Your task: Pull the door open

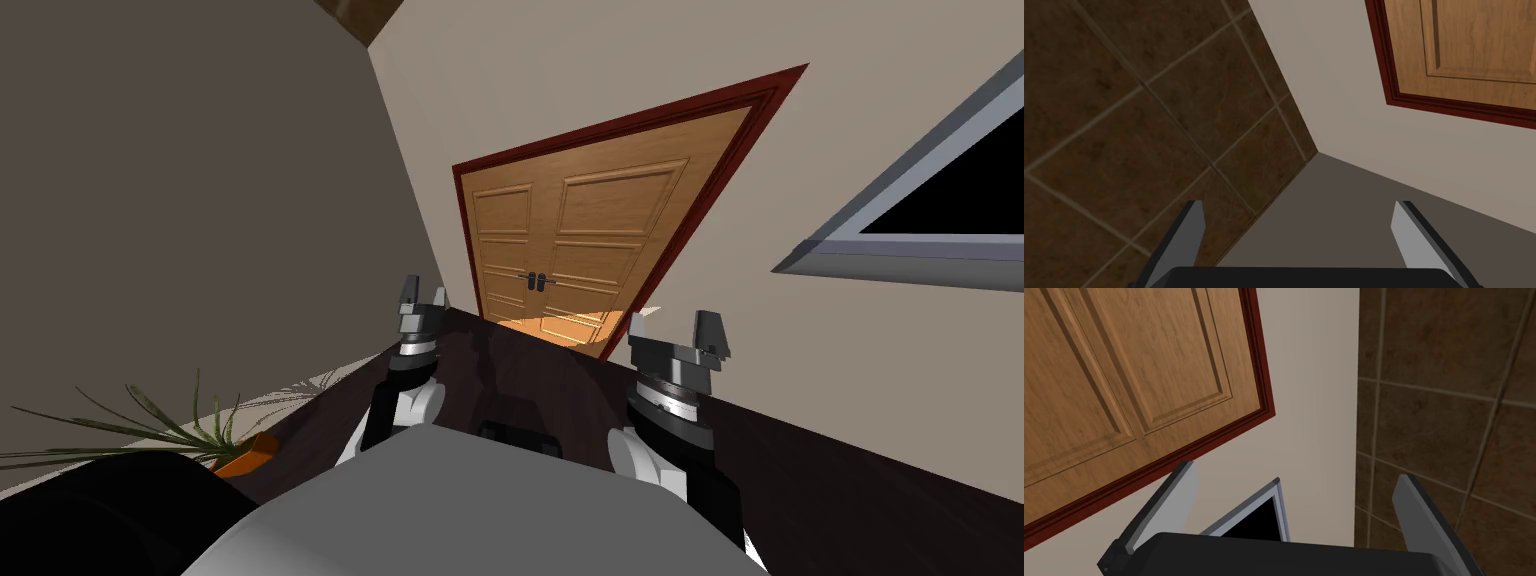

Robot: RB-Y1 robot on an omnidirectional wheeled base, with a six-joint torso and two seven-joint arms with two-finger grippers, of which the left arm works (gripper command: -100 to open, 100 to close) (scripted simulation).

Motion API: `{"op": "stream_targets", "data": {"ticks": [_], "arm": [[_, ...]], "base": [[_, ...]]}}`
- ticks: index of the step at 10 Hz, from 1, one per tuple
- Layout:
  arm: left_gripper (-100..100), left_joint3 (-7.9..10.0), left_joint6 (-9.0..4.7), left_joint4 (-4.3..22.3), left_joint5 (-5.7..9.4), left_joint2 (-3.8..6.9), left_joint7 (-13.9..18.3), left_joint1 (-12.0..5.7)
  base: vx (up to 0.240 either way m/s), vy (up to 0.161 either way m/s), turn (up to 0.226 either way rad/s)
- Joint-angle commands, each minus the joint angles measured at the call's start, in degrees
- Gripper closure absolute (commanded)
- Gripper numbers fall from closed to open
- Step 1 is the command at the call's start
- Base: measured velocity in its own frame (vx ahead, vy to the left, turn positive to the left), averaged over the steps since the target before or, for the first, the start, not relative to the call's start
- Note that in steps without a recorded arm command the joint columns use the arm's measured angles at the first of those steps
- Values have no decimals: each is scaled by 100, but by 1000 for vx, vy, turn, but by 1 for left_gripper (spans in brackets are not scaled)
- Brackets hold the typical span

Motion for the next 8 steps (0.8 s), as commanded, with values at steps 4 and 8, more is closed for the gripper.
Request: {"op": "stream_targets", "data": {"ticks": [4, 8], "arm": [[-100, 64, 53, 618, 73, 227, 178, -228], [-100, 131, 108, 1264, 150, 446, 364, -467]], "base": [[117, -20, -94], [156, -17, -101]]}}
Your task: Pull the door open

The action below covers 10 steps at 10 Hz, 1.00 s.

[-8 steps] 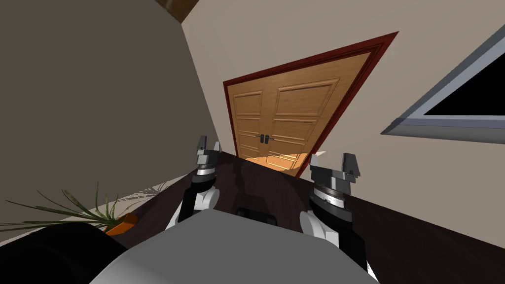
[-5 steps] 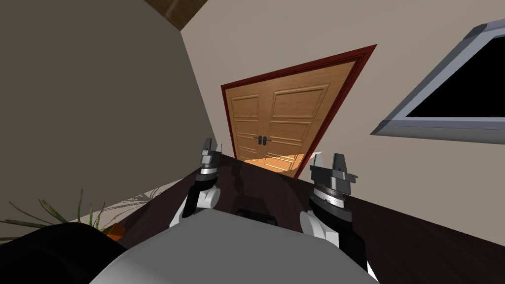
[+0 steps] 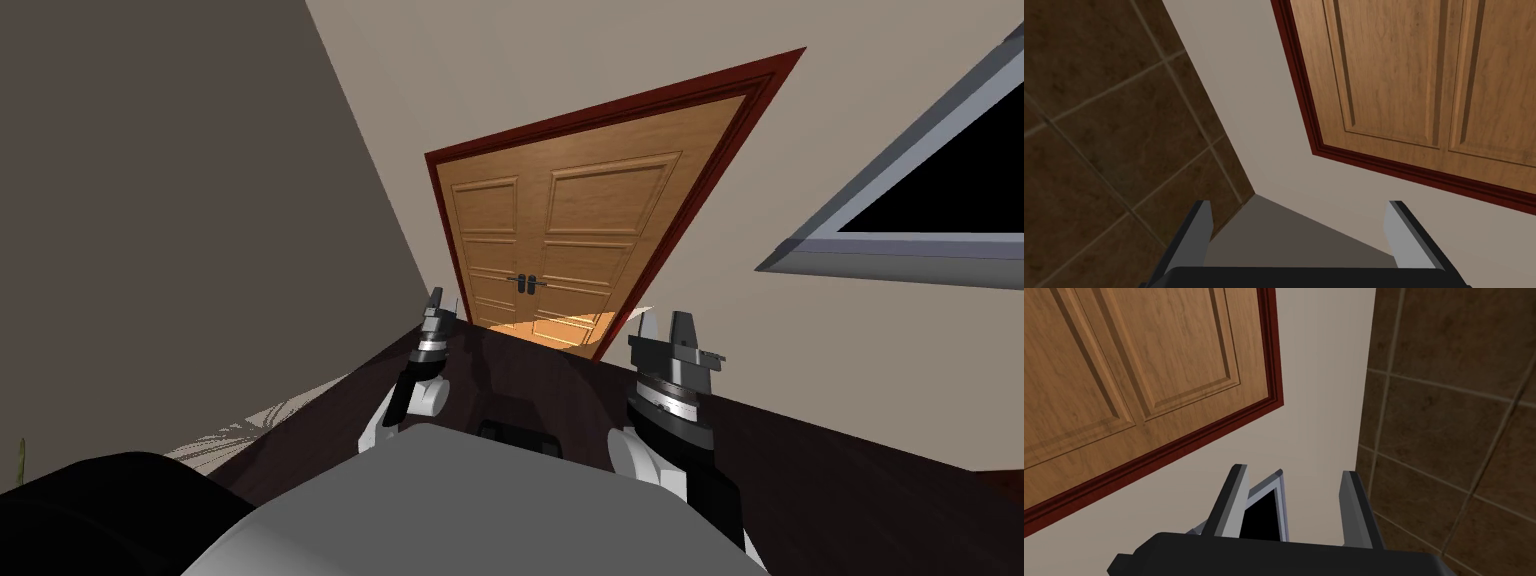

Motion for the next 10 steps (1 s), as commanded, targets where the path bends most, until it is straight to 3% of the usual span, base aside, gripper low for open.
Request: {"op": "stream_targets", "data": {"ticks": [1, 10], "arm": [[-100, 15, 2, 278, 26, 83, 78, -81], [-100, 147, 112, 1552, 177, 494, 446, -551]], "base": [[115, -26, -123], [99, -14, -88]]}}
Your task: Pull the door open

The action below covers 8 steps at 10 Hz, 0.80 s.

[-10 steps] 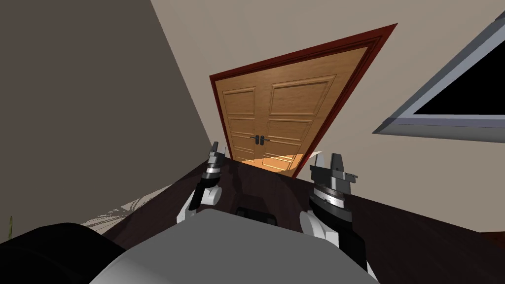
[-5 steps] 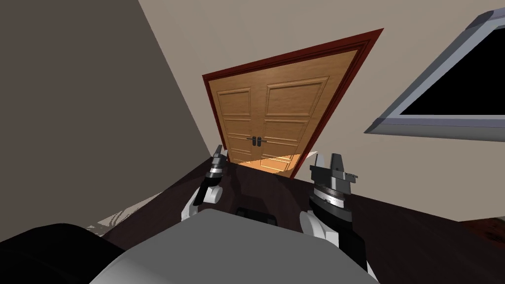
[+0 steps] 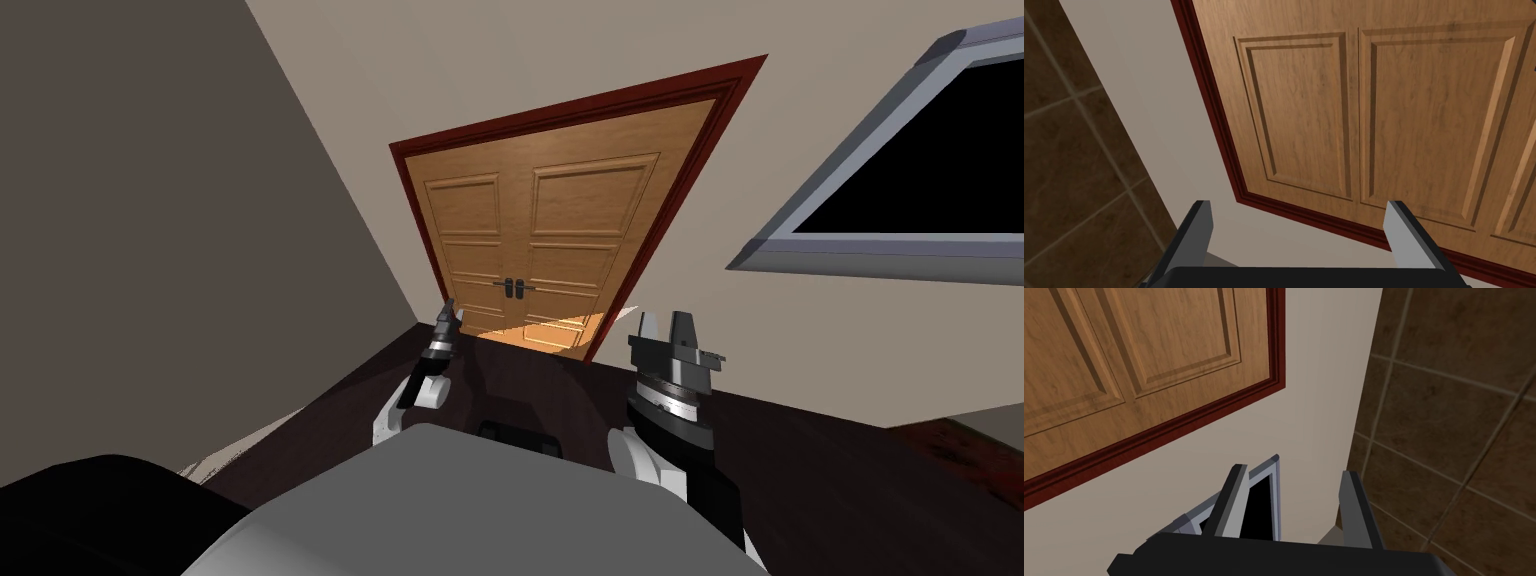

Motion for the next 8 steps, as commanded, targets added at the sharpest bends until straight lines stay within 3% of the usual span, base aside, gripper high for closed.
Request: {"op": "stream_targets", "data": {"ticks": [1, 8], "arm": [[-100, 22, 14, 286, 24, 67, 67, -130], [-100, 136, 108, 1390, 154, 410, 383, -534]], "base": [[103, -16, -100], [103, -5, -99]]}}
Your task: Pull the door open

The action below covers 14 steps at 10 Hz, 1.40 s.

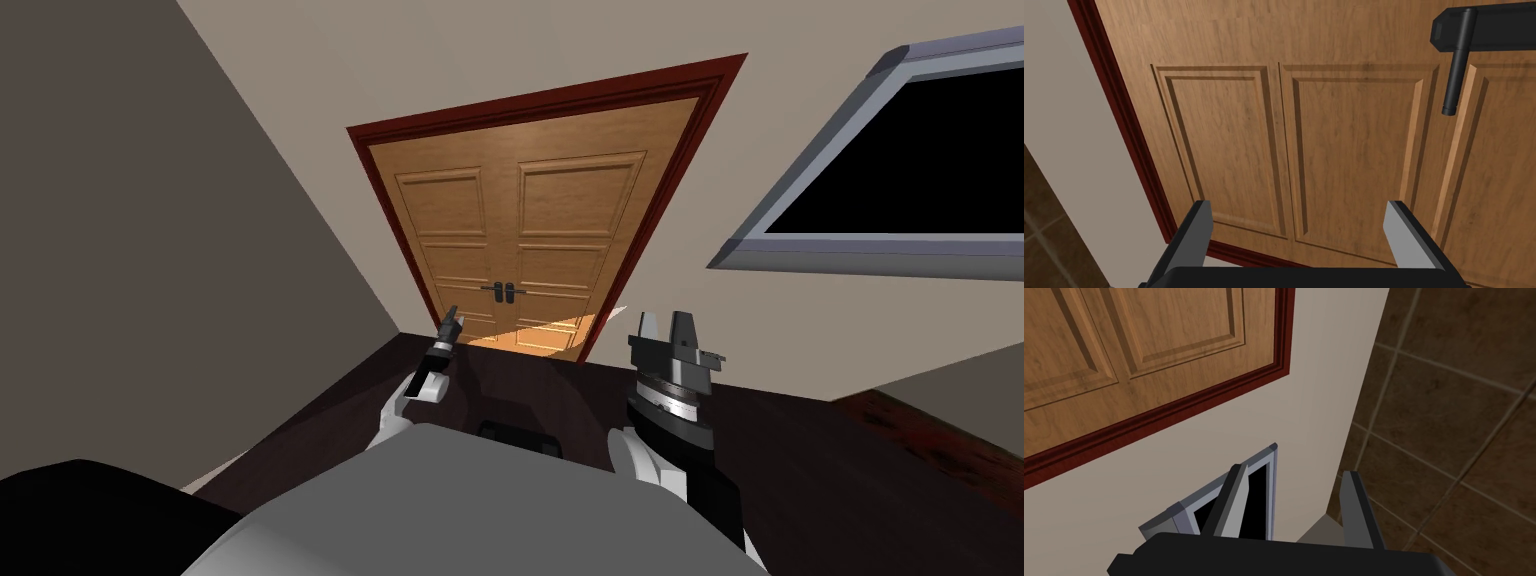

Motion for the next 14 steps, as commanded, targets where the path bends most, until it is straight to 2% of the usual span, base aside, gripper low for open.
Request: {"op": "stream_targets", "data": {"ticks": [1, 14], "arm": [[-100, 26, 32, 239, 28, 70, 76, -92], [-100, 219, 191, 2103, 250, 643, 613, -780]], "base": [[101, -6, -96], [100, 6, -92]]}}
